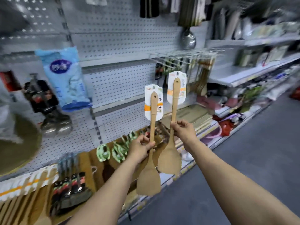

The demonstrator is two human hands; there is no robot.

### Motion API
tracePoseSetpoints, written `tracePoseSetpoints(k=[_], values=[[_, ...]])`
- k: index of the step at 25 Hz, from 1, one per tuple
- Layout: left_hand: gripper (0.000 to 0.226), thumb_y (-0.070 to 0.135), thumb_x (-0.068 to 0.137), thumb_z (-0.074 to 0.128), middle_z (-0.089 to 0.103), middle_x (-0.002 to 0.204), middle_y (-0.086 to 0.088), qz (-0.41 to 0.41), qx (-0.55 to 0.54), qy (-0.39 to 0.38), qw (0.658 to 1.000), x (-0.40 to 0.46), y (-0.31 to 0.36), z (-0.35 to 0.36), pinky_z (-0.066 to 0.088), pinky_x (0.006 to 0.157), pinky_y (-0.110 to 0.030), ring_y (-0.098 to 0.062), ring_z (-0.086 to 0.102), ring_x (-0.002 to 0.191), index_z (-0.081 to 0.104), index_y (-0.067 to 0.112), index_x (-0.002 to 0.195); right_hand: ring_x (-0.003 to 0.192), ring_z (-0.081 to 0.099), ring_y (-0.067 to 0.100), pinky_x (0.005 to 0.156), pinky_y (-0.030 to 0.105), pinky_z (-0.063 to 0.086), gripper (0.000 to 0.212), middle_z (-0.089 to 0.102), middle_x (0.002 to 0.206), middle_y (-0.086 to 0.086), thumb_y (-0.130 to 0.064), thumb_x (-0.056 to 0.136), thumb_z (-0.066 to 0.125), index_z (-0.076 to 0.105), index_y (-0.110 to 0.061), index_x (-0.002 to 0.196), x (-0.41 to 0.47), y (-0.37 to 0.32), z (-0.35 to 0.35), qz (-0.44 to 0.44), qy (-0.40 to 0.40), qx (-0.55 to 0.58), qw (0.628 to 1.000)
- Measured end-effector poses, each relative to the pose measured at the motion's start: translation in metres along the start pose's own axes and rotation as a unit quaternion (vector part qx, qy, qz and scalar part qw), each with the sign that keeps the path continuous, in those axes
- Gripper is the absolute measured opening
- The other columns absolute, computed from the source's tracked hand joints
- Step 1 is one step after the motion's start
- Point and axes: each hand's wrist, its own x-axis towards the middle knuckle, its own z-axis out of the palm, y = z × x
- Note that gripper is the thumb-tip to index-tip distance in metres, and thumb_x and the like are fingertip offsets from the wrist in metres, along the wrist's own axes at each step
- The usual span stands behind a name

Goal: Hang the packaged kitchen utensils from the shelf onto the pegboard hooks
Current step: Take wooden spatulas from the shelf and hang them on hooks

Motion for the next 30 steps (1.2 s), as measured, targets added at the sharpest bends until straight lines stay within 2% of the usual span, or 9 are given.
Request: tracePoseSetpoints(k=[3,6,9,11,14,17,21,26,30], values=[[0.018,0.007,0.083,0.073,0.067,0.088,-0.015,0.05,0.027,-0.017,0.998,0.043,0.027,0.055,0.056,0.056,-0.031,-0.028,0.068,0.07,0.056,0.005,0.082,0.069,0.063,0.021,0.059,0.025,0.056,0.023,0.065,0.079,0.013,0.002,0.09,0.067,0.061,-0.005,0.11,0.038,-0.033,-0.055,-0.051,0.01,0.013,0.999],[0.019,0.011,0.08,0.077,0.066,0.075,-0.011,0.081,0.046,-0.039,0.995,0.095,0.056,0.123,0.055,0.072,-0.03,-0.031,0.069,0.075,0.059,0.01,0.076,0.072,0.064,0.021,0.063,0.03,0.056,0.033,0.065,0.084,0.014,0.001,0.089,0.069,0.061,-0.011,0.118,0.096,-0.054,-0.112,-0.075,0.046,0.028,0.996],[0.024,0.005,0.082,0.074,0.064,0.067,-0.008,0.083,-0.003,-0.065,0.994,0.152,0.083,0.198,0.056,0.075,-0.046,-0.04,0.07,0.078,0.055,0.014,0.072,0.07,0.061,0.019,0.057,0.028,0.054,0.021,0.064,0.086,0.012,-0.008,0.091,0.068,0.065,-0.014,0.111,0.163,-0.075,-0.165,-0.079,0.09,0.023,0.993],[0.026,0.002,0.083,0.072,0.062,0.056,0.0,0.081,-0.025,-0.078,0.993,0.194,0.101,0.253,0.055,0.076,-0.053,-0.035,0.069,0.071,0.053,0.014,0.07,0.064,0.059,0.017,0.052,0.026,0.051,0.01,0.065,0.084,0.009,-0.018,0.093,0.068,0.066,-0.016,0.103,0.214,-0.088,-0.204,-0.077,0.123,0.0,0.989],[0.026,0.004,0.081,0.074,0.063,0.062,-0.006,0.083,-0.036,-0.095,0.991,0.252,0.132,0.331,0.056,0.08,-0.058,-0.039,0.069,0.073,0.056,0.017,0.068,0.07,0.063,0.024,0.068,0.041,0.057,0.013,0.068,0.077,0.006,-0.028,0.092,0.069,0.067,-0.016,0.088,0.294,-0.108,-0.264,-0.082,0.146,-0.03,0.985],[0.02,0.009,0.082,0.075,0.065,0.07,-0.008,0.093,-0.03,-0.111,0.989,0.296,0.156,0.397,0.056,0.08,-0.058,-0.038,0.071,0.079,0.059,0.016,0.072,0.077,0.065,0.028,0.078,0.046,0.057,0.011,0.07,0.082,0.013,-0.024,0.09,0.072,0.068,-0.016,0.085,0.362,-0.118,-0.318,-0.087,0.153,-0.024,0.984],[0.017,0.015,0.082,0.075,0.067,0.069,-0.003,0.098,0.0,-0.106,0.99,0.346,0.172,0.471,0.057,0.079,-0.056,-0.03,0.073,0.076,0.061,0.017,0.073,0.08,0.067,0.027,0.08,0.046,0.058,0.013,0.07,0.087,0.013,-0.008,0.09,0.07,0.068,-0.015,0.101,0.45,-0.114,-0.381,-0.069,0.137,0.018,0.988],[0.016,0.027,0.074,0.078,0.071,0.08,-0.011,0.094,0.032,-0.057,0.993,0.416,0.168,0.562,0.059,0.078,-0.054,-0.029,0.073,0.081,0.063,0.024,0.071,0.073,0.066,0.023,0.075,0.042,0.058,0.013,0.071,0.083,0.011,-0.023,0.091,0.072,0.07,-0.011,0.096,0.565,-0.095,-0.445,-0.053,0.091,0.008,0.994],[0.02,0.008,0.081,0.075,0.07,0.075,-0.011,0.049,0.018,0.013,0.999,0.445,0.176,0.639,0.06,0.07,-0.04,-0.029,0.074,0.079,0.06,0.016,0.071,0.074,0.066,0.024,0.07,0.037,0.057,0.012,0.07,0.081,0.008,-0.022,0.092,0.07,0.07,-0.012,0.098,0.648,-0.089,-0.495,-0.031,0.019,-0.031,0.999]])
